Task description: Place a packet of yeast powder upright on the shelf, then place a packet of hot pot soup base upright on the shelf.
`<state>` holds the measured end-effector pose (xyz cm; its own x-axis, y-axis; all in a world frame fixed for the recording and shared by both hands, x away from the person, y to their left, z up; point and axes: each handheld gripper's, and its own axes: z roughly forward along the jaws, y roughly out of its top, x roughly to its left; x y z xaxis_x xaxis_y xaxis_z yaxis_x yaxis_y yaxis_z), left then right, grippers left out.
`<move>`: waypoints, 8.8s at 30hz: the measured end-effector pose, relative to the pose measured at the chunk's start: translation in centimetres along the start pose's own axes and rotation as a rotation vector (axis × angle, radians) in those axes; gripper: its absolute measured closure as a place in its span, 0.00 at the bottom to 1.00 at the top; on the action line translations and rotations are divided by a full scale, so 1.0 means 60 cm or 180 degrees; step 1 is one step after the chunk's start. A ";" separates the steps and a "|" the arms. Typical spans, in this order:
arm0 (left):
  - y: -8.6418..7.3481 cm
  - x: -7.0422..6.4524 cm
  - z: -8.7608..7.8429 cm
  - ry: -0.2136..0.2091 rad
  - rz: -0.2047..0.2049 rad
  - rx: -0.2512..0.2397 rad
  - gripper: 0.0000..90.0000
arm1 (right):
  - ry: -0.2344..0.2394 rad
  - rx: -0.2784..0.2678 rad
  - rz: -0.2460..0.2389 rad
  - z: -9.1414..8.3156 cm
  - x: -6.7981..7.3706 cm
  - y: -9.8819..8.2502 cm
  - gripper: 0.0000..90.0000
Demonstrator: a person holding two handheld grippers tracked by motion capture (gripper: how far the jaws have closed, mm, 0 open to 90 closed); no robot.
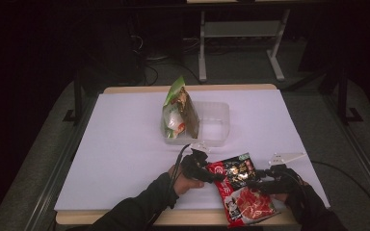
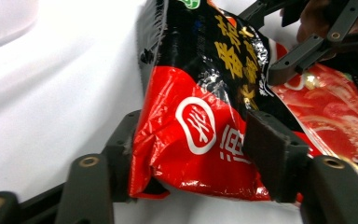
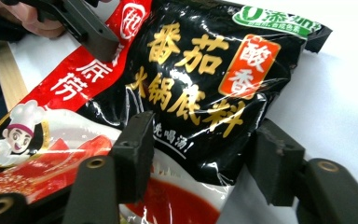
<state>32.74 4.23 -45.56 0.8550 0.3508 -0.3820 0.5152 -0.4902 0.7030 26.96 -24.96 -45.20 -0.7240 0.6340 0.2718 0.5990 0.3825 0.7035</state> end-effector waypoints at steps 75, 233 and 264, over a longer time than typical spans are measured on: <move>0.018 -0.035 -0.168 0.0184 0.0527 -0.1565 0.91 | -0.1009 -0.1146 -0.0130 -0.054 -0.006 0.009 0.39; 0.150 0.071 -0.031 0.1887 0.0791 -0.1225 0.76 | -0.0671 -0.0924 -0.0359 -0.026 0.010 0.003 0.46; 0.098 0.066 -0.106 0.1328 0.0771 -0.1121 0.62 | -0.0658 -0.0868 -0.0338 -0.023 0.010 0.000 0.44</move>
<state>38.76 7.80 -39.12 0.8134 0.5808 0.0316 0.1969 -0.3262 0.9246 26.08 -25.48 -44.13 -0.6761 0.7336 0.0688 0.3907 0.2777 0.8776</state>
